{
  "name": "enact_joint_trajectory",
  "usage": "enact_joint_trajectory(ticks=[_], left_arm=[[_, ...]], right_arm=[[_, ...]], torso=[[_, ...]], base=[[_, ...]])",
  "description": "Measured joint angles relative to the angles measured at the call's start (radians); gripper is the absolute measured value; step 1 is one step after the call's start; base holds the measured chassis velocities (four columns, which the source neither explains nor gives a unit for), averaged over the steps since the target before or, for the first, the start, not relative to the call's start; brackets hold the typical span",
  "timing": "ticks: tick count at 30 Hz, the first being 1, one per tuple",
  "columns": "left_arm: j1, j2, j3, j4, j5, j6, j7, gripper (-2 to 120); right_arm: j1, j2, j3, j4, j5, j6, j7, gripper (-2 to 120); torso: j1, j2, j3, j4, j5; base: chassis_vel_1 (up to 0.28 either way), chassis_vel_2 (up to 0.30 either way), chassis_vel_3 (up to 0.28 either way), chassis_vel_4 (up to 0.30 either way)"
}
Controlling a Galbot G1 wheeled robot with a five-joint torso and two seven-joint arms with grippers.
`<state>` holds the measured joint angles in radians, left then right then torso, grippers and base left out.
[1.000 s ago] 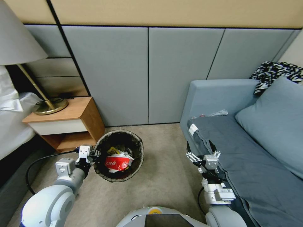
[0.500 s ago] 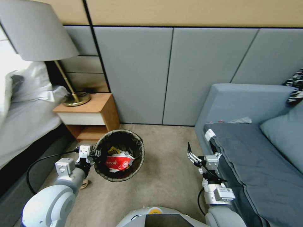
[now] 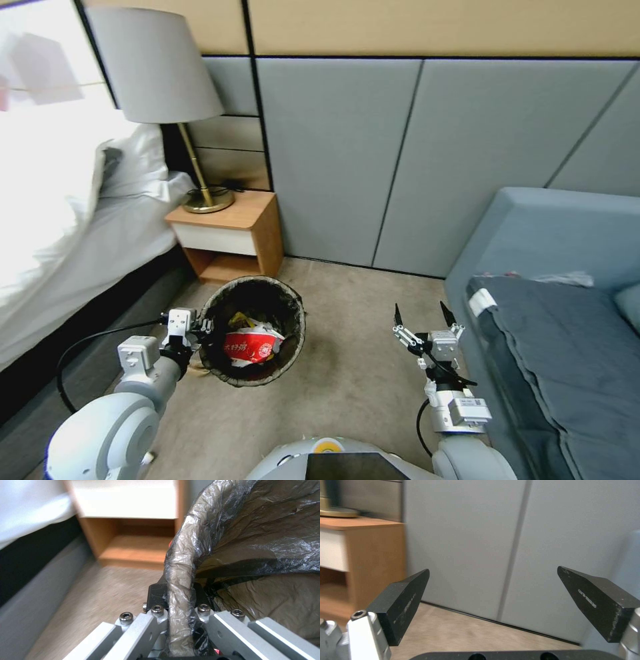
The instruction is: Pick up the trash bin, then pick up the garbage from the floor and place it into the trash bin.
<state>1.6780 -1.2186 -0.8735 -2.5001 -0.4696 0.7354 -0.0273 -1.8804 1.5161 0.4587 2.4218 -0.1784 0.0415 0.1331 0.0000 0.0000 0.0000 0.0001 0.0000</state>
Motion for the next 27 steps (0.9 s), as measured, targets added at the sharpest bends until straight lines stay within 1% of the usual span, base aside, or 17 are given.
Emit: enact_joint_trajectory(ticks=[20, 27], left_arm=[[-0.002, -0.005, -0.01, 0.0, -0.006, 0.0, -0.003, 1], [-0.005, -0.005, -0.01, 0.0, -0.02, 0.0, -0.016, 1]], right_arm=[[0.021, -0.009, -0.009, -0.018, 0.015, -0.01, 0.008, 100], [0.027, -0.011, -0.008, -0.019, 0.037, -0.028, 0.015, 100]], torso=[[0.0, 0.0, 0.0, -0.0001, 0.0001], [0.0, 0.0, 0.0, 0.0002, 0.0]], base=[[0.085, 0.09, 0.086, 0.083], [0.073, 0.072, 0.064, 0.063]])
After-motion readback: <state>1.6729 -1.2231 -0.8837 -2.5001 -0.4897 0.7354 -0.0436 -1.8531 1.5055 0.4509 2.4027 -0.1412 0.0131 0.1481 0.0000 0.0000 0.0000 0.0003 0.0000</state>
